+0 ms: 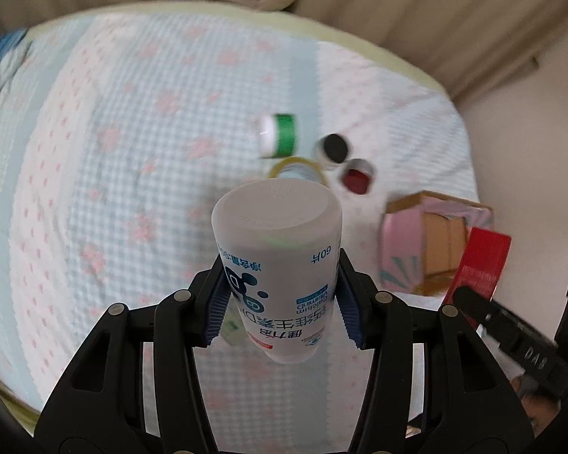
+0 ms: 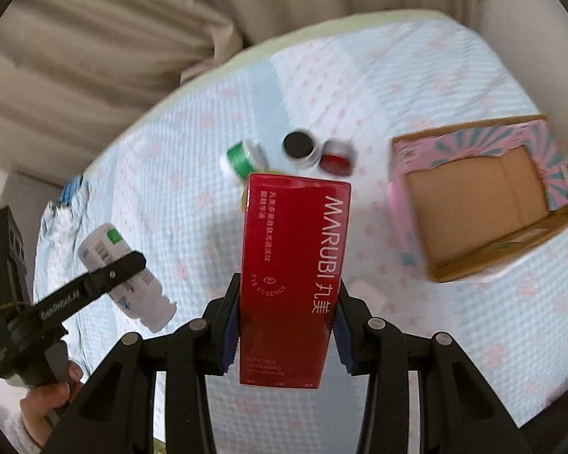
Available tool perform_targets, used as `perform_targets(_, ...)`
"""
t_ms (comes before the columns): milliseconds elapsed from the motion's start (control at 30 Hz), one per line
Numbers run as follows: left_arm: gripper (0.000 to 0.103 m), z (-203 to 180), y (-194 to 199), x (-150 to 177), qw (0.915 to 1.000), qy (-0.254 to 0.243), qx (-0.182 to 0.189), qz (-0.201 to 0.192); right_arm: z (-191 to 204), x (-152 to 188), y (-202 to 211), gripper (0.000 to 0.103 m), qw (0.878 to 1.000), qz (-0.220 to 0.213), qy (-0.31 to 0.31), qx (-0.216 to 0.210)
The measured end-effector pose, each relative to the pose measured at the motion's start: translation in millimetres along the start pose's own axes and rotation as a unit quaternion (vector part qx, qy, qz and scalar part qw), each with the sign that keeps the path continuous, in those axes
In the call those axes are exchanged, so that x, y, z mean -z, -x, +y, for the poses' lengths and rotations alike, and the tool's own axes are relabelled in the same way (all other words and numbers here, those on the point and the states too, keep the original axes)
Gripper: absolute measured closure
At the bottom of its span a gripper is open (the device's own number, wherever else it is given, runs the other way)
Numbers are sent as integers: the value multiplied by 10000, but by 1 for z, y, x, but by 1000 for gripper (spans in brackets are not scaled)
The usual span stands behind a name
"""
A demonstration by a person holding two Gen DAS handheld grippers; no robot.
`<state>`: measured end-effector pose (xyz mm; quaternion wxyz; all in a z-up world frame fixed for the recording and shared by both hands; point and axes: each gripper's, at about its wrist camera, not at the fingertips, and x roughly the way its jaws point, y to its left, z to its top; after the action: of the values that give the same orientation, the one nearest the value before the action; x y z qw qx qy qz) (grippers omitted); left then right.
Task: Organize rigid objects
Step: 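Carry the bottle and red box into the cardboard box and release both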
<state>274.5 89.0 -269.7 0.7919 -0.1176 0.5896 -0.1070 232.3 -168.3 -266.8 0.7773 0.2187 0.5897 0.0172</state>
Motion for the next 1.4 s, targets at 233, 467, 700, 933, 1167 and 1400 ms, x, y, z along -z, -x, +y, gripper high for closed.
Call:
perform_targets(233, 56, -84, 14, 4, 9991, -297, 239, -164, -54, -17, 68, 64, 9990, -436, 28, 98)
perform_targets(467, 56, -178, -6, 15, 9987, -206, 405, -215, -142, -40, 107, 64, 9985, -473, 186, 182)
perform_targets(700, 56, -261, -57, 14, 9985, -43, 537, -14, -222, -70, 112, 64, 9986, -232, 329, 354)
perform_targets(933, 56, -309, -130, 6, 9979, -234, 318, 510, -273, -99, 76, 64, 9971, 133, 546, 523)
perform_targets(1167, 56, -329, -209, 3, 9922, -545, 13, 1117, -303, -107, 19, 64, 9939, 524, 772, 583)
perform_targets(1400, 56, -339, -272, 8, 9823, -970, -336, 1568, -320, -110, -34, 64, 9894, 916, 908, 667)
